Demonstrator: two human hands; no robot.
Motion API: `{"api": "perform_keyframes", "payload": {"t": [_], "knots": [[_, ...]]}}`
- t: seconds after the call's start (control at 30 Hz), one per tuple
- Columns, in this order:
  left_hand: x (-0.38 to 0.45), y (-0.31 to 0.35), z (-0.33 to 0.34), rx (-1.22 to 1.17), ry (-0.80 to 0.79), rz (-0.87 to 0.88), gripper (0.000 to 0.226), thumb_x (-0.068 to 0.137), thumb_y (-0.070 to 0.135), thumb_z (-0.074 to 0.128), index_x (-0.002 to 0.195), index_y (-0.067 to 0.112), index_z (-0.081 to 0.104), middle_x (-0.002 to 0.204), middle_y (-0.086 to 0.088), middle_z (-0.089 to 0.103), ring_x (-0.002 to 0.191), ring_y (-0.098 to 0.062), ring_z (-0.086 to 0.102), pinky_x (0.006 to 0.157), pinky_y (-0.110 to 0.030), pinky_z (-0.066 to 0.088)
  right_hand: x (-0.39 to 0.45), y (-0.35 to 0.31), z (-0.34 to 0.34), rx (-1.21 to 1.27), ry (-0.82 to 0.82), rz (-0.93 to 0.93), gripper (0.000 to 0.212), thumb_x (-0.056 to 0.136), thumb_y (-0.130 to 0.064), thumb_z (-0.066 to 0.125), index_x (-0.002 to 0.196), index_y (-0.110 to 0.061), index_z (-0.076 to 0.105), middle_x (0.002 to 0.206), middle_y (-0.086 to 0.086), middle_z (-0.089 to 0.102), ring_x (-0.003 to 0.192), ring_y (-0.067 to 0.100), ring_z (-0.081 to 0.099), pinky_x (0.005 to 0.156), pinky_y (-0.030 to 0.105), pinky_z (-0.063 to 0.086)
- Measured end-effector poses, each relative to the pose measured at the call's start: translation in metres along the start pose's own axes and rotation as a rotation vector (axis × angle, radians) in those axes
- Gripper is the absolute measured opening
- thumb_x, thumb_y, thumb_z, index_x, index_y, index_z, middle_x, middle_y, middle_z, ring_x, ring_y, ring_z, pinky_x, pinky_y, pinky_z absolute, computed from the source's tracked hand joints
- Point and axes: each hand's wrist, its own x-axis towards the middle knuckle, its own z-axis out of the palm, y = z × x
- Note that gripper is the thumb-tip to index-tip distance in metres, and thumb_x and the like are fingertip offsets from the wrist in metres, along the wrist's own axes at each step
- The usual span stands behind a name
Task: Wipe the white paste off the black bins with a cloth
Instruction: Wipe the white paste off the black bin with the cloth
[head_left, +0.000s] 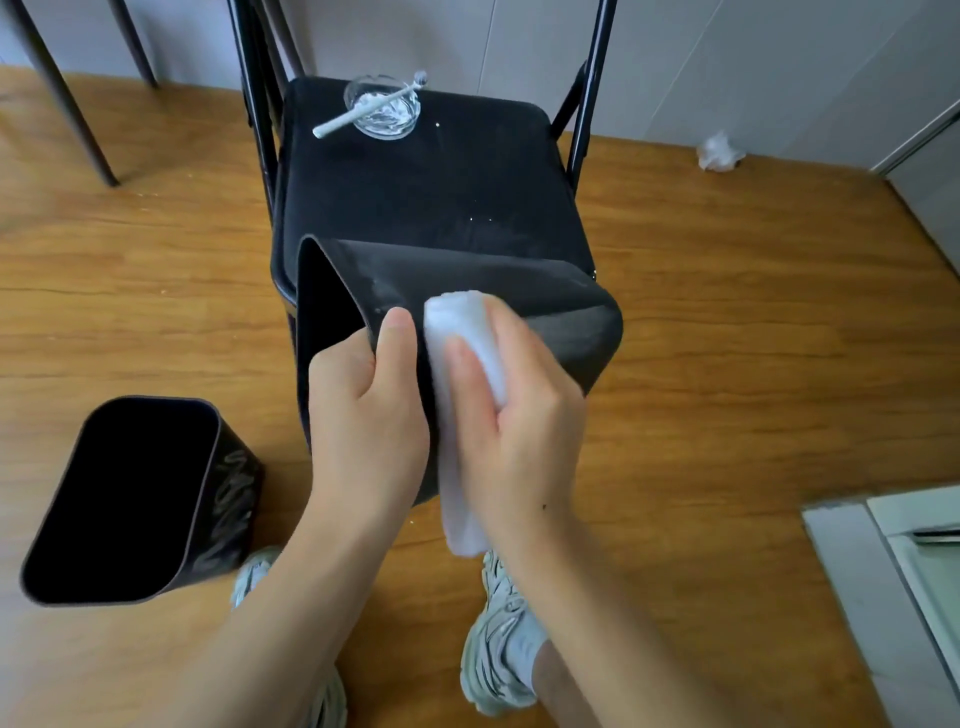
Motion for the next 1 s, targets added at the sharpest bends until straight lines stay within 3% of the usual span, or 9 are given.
{"api": "perform_keyframes", "payload": {"t": [0.13,0.27,0.4,0.5,0.6,0.7,0.83,0.9,1.0], "knots": [[-0.005,-0.002,-0.002,-0.071,0.001,-0.079,0.046,0.098,0.021,0.045,0.059,0.001,0.031,0.054,-0.006,0.033,0.056,-0.021,0.032,0.049,-0.036,0.024,-0.002,-0.004,-0.002,0.022,-0.073,-0.142,0.042,0.099,-0.033,0.042,0.115,-0.001,0.064,0.092,0.006,0.069,0.081,0.015,0.066,0.065,0.028,0.055],[0.001,-0.001,-0.01,-0.114,0.086,-0.177,0.047,0.1,0.029,0.047,0.065,-0.001,0.046,0.059,-0.005,0.04,0.06,-0.02,0.038,0.055,-0.03,0.034,0.016,0.048,-0.008,-0.13,0.027,0.04,0.041,0.096,-0.035,0.045,0.113,-0.004,0.065,0.09,0.005,0.07,0.078,0.018,0.065,0.065,0.023,0.048],[0.006,0.007,-0.024,-0.172,0.104,-0.18,0.051,0.101,0.034,0.046,0.08,-0.012,0.052,0.074,-0.006,0.044,0.069,-0.021,0.04,0.063,-0.037,0.033,0.036,0.094,-0.016,-0.258,0.14,0.224,0.041,0.097,-0.034,0.044,0.125,-0.007,0.059,0.109,0.008,0.069,0.095,0.024,0.064,0.069,0.009,0.029],[0.01,0.007,-0.028,-0.139,0.112,-0.251,0.043,0.101,0.034,0.046,0.086,-0.003,0.06,0.082,-0.004,0.047,0.073,-0.019,0.043,0.064,-0.036,0.035,0.044,0.103,-0.021,-0.246,0.191,0.304,0.036,0.098,-0.027,0.047,0.128,-0.01,0.057,0.118,0.007,0.066,0.105,0.025,0.059,0.069,0.004,0.026],[0.012,0.008,-0.025,-0.203,0.076,-0.336,0.029,0.102,0.033,0.046,0.092,0.01,0.06,0.085,-0.007,0.054,0.077,-0.023,0.054,0.073,-0.035,0.048,0.046,0.091,-0.02,-0.238,0.209,0.327,0.036,0.098,-0.028,0.048,0.129,-0.011,0.057,0.118,0.005,0.066,0.103,0.02,0.06,0.072,0.004,0.027],[0.01,0.005,-0.016,-0.223,0.036,-0.36,0.034,0.102,0.031,0.047,0.088,0.003,0.061,0.082,-0.01,0.059,0.078,-0.026,0.061,0.072,-0.033,0.051,0.031,0.052,-0.005,-0.183,0.106,0.153,0.036,0.094,-0.03,0.051,0.117,-0.006,0.064,0.101,0.008,0.07,0.085,0.017,0.063,0.071,0.003,0.029],[0.009,-0.005,-0.012,-0.277,0.05,-0.407,0.034,0.099,0.017,0.047,0.068,0.006,0.057,0.062,-0.005,0.056,0.06,-0.018,0.057,0.058,-0.028,0.046,-0.017,-0.015,0.024,-0.066,-0.076,-0.083,0.034,0.095,-0.033,0.054,0.116,-0.009,0.063,0.086,0.003,0.065,0.071,0.014,0.062,0.061,0.022,0.051],[0.008,-0.004,-0.015,-0.292,0.029,-0.427,0.037,0.098,0.013,0.048,0.063,0.013,0.061,0.055,0.0,0.06,0.054,-0.014,0.061,0.049,-0.024,0.048,-0.02,-0.025,0.027,-0.043,-0.088,-0.133,0.034,0.095,-0.033,0.055,0.118,-0.009,0.062,0.083,0.003,0.064,0.068,0.014,0.062,0.053,0.03,0.052],[0.011,-0.002,-0.019,-0.322,0.056,-0.431,0.027,0.098,0.025,0.053,0.082,0.007,0.064,0.077,-0.01,0.066,0.072,-0.022,0.066,0.065,-0.031,0.055,-0.007,-0.012,0.017,-0.106,-0.078,-0.238,0.033,0.096,-0.032,0.053,0.116,-0.007,0.064,0.08,0.003,0.064,0.066,0.014,0.062,0.05,0.03,0.051]]}}
